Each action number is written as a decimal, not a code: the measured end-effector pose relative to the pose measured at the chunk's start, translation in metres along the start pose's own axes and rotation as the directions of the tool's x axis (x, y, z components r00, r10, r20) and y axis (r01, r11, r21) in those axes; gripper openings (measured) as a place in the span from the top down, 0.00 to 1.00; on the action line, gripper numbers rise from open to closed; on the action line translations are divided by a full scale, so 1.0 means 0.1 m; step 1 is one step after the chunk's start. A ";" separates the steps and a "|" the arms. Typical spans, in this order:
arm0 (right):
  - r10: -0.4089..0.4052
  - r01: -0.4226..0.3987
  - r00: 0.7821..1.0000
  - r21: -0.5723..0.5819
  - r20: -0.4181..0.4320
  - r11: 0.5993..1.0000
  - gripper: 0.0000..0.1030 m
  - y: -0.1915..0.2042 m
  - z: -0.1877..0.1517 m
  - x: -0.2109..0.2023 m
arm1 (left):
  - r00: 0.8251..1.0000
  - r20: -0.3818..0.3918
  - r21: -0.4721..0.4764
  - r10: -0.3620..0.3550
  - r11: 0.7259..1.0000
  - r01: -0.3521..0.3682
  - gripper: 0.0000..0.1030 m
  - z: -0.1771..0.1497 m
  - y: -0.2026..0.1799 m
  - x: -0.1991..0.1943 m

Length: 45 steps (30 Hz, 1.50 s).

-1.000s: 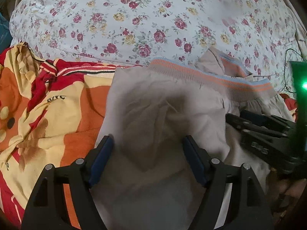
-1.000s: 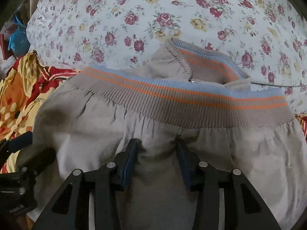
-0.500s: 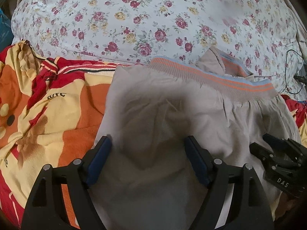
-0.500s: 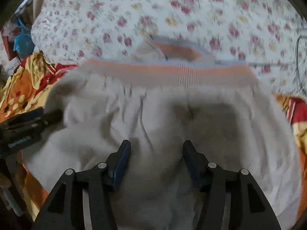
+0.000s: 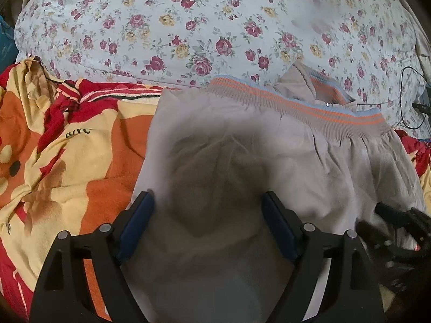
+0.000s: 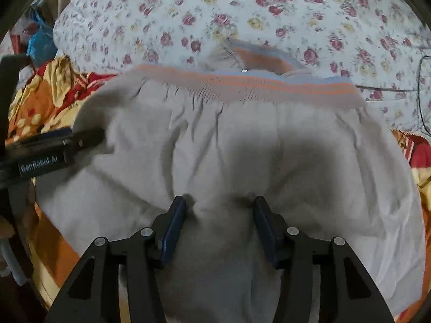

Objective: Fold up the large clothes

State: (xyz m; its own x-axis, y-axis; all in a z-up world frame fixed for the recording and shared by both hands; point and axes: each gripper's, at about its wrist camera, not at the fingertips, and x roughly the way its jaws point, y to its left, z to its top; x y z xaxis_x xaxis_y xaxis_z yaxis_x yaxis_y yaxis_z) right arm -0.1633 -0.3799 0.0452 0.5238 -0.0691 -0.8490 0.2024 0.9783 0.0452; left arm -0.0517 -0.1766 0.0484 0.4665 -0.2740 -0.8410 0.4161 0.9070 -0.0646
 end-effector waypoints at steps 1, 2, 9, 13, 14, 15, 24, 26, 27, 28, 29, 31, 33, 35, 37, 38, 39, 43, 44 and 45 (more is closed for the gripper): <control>0.003 -0.003 1.000 0.012 0.002 1.000 0.48 0.00 0.03 -0.07 | 1.000 0.000 -0.001 -0.003 1.000 0.003 0.19 -0.01 0.00 0.00; -0.003 0.003 1.000 0.016 0.018 1.000 0.48 0.00 0.05 -0.18 | 1.000 0.001 -0.003 -0.007 1.000 0.007 0.19 -0.02 0.01 -0.02; -0.124 0.119 0.991 0.084 0.055 0.989 0.35 -0.03 0.04 -0.64 | 0.996 -0.001 -0.031 -0.091 0.995 0.091 0.19 -0.02 0.15 -0.27; -0.109 0.101 0.993 0.128 0.055 0.987 0.35 -0.04 0.03 -0.67 | 0.983 -0.001 -0.135 -0.186 0.974 0.184 0.19 0.00 0.38 -0.37; -0.102 0.093 0.993 0.134 0.056 0.987 0.35 -0.04 0.03 -0.65 | 0.980 -0.005 -0.162 -0.201 0.967 0.197 0.19 0.00 0.44 -0.36; -0.092 0.084 0.994 0.137 0.055 0.987 0.35 -0.05 0.03 -0.63 | 0.978 -0.012 -0.188 -0.210 0.961 0.204 0.19 0.00 0.52 -0.34; 0.023 -0.027 0.997 0.054 0.073 0.998 0.35 -0.07 0.27 -0.17 | 0.961 -0.054 -0.409 -0.271 0.884 0.226 0.19 -0.01 0.98 0.08; 0.068 -0.072 0.995 0.046 0.078 0.996 0.35 -0.11 0.23 -0.10 | 0.955 -0.064 -0.403 -0.290 0.883 0.241 0.19 0.00 0.91 0.18; 0.090 -0.093 0.993 0.043 0.076 0.995 0.35 -0.13 0.18 -0.05 | 0.958 -0.058 -0.392 -0.280 0.889 0.236 0.19 0.01 0.87 0.19; 0.099 -0.102 0.993 0.043 0.069 0.994 0.35 -0.15 0.15 -0.02 | 0.960 -0.037 -0.371 -0.276 0.896 0.244 0.19 0.03 0.80 0.19; 0.104 -0.107 0.993 0.041 0.059 0.993 0.35 -0.16 0.13 0.02 | 0.957 -0.025 -0.358 -0.290 0.896 0.262 0.19 0.06 0.75 0.18; 0.116 -0.118 0.992 0.029 0.056 0.993 0.35 -0.19 0.11 0.05 | 0.939 -0.038 -0.330 -0.342 0.891 0.311 0.19 0.09 0.61 0.22; 0.114 -0.116 0.991 0.023 0.065 0.993 0.35 -0.22 0.12 0.05 | 0.934 -0.070 -0.292 -0.351 0.902 0.317 0.18 0.09 0.49 0.27; 0.115 -0.119 0.990 0.039 0.080 0.992 0.35 -0.27 0.16 0.04 | 0.949 -0.071 -0.233 -0.308 0.930 0.285 0.18 0.12 0.40 0.28; 0.125 -0.131 0.988 0.070 0.090 0.989 0.35 -0.33 0.19 0.04 | 0.945 -0.077 -0.249 -0.318 0.924 0.291 0.18 0.13 0.44 0.27; 0.130 -0.138 0.987 0.085 0.091 0.987 0.35 -0.36 0.19 0.04 | 0.941 -0.071 -0.287 -0.330 0.910 0.298 0.18 0.13 0.50 0.26; 0.137 -0.146 0.986 0.100 0.092 0.984 0.35 -0.39 0.19 0.04 | 0.939 -0.061 -0.309 -0.337 0.901 0.304 0.18 0.12 0.54 0.25; 0.141 -0.151 0.985 0.112 0.094 0.982 0.35 -0.42 0.20 0.05 | 0.933 -0.080 -0.292 -0.351 0.903 0.315 0.17 0.07 0.48 0.33; 0.138 -0.149 0.985 0.107 0.099 0.983 0.35 -0.41 0.20 0.05 | 0.934 -0.085 -0.263 -0.348 0.912 0.315 0.17 0.06 0.43 0.32; 0.132 -0.143 0.986 0.100 0.104 0.985 0.35 -0.40 0.20 0.06 | 0.932 -0.092 -0.242 -0.349 0.916 0.319 0.18 0.05 0.40 0.30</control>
State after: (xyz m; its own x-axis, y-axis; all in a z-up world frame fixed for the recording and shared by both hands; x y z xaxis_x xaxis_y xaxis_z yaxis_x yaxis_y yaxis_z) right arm -0.1520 -0.4232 0.0490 0.6294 0.0410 -0.7760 0.2074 0.9535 0.2186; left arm -0.0168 -0.1499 0.0230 0.2176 -0.5429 -0.8111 0.3411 0.8209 -0.4579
